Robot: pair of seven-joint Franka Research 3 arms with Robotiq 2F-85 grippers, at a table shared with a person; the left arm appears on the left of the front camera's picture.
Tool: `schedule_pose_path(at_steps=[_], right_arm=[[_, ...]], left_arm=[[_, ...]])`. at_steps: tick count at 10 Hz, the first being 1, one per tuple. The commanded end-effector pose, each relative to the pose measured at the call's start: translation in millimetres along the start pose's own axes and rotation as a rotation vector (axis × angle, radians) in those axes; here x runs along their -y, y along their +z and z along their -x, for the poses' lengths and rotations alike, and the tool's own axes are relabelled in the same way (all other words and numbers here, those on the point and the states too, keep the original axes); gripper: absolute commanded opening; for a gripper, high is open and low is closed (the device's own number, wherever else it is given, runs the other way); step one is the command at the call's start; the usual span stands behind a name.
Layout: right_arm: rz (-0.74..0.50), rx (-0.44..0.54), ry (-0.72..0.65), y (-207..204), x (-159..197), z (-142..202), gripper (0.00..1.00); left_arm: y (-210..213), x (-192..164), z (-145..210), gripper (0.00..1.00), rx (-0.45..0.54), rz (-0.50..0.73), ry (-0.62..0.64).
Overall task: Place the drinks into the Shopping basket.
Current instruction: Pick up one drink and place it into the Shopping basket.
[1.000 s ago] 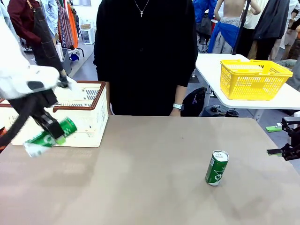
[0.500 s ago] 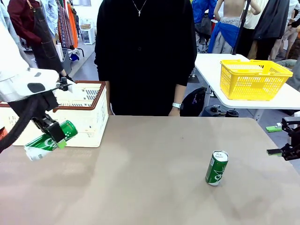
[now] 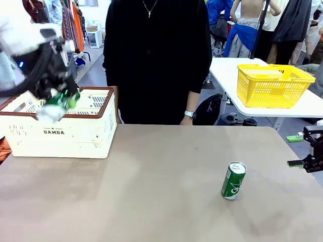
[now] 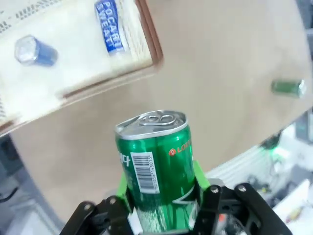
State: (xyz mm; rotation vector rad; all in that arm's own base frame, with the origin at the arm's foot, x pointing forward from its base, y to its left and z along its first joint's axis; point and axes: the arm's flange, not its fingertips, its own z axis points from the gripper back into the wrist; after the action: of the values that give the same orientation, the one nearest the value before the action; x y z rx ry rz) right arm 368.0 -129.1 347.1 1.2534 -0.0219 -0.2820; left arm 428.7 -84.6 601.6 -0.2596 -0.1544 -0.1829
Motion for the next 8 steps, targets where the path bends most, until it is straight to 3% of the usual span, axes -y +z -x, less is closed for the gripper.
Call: schedule_pose_path(at_steps=[1, 2, 4, 7, 8], right_arm=[[0.004, -0.008, -0.016, 2, -5, 2, 1.00], [0.004, -0.008, -0.016, 2, -5, 2, 1.00], [0.004, -0.008, -0.016, 2, -5, 2, 1.00], [0.004, -0.008, -0.016, 2, -5, 2, 1.00], [0.004, -0.008, -0.016, 2, -5, 2, 1.00]], left_arm=[[2, -7, -67, 0.00, 0.078, 0.004, 0.087], [-10, -23, -93, 0.00, 0.167, -0.100, 0.168], [-38, -57, -132, 0.00, 0.155, -0.230, 0.107], [-82, -85, -154, 0.00, 0.089, -0.207, 0.155], [-78, -80, -147, 0.00, 0.051, -0.115, 0.149]])
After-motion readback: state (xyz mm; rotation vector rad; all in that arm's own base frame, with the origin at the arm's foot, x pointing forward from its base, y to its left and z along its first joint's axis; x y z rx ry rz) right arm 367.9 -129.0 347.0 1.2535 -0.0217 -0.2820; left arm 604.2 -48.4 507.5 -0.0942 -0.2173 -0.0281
